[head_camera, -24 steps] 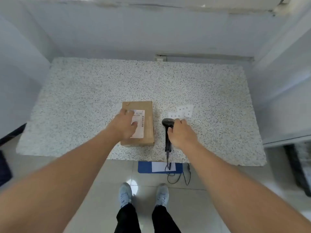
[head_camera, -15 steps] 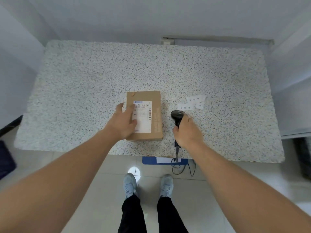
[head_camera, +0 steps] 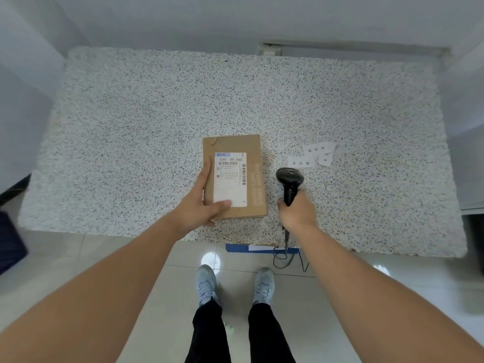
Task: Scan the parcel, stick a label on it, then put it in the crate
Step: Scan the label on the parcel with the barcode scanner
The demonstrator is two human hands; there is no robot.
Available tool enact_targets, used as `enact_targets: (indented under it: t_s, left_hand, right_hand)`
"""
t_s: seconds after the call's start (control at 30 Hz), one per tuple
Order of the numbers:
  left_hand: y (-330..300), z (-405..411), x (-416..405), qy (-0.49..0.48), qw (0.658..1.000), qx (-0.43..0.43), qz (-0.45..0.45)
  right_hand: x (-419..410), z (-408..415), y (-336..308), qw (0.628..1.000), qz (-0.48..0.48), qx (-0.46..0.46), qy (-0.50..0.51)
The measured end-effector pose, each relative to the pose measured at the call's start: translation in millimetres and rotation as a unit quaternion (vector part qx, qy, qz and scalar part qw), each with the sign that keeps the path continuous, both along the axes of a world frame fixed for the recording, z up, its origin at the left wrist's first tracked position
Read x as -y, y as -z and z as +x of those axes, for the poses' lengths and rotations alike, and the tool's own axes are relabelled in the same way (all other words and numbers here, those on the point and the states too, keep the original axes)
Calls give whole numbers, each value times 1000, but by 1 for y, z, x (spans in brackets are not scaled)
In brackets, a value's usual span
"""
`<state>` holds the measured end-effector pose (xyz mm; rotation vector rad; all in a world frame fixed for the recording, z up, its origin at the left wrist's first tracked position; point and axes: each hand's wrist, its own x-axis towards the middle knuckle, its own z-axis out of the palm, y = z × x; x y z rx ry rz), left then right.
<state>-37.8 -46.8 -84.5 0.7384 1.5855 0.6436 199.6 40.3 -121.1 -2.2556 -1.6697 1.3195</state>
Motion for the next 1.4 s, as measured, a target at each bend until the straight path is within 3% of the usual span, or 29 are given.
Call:
enact_targets:
  t_s: [0.13, 0.37, 0.63, 0.93, 1.4]
  left_hand:
    - [4, 4, -2, -43, 998, 38, 14]
    - [-1, 16, -17, -48, 996, 29, 68]
    - [1, 26, -44, -63, 978, -104, 171]
    - [4, 29, -50, -73, 973, -135, 175]
    - [-1, 27, -50, -52, 976, -133, 164]
  right_hand:
    - [-3, 6, -10, 1000, 7, -6, 11]
    - [-9, 9, -62, 991, 70, -77, 84]
    - [-1, -7, -110, 977, 47, -195, 65]
    - [8, -25, -137, 960, -3, -277, 46]
    - [11, -28, -140, 962, -11, -274, 15]
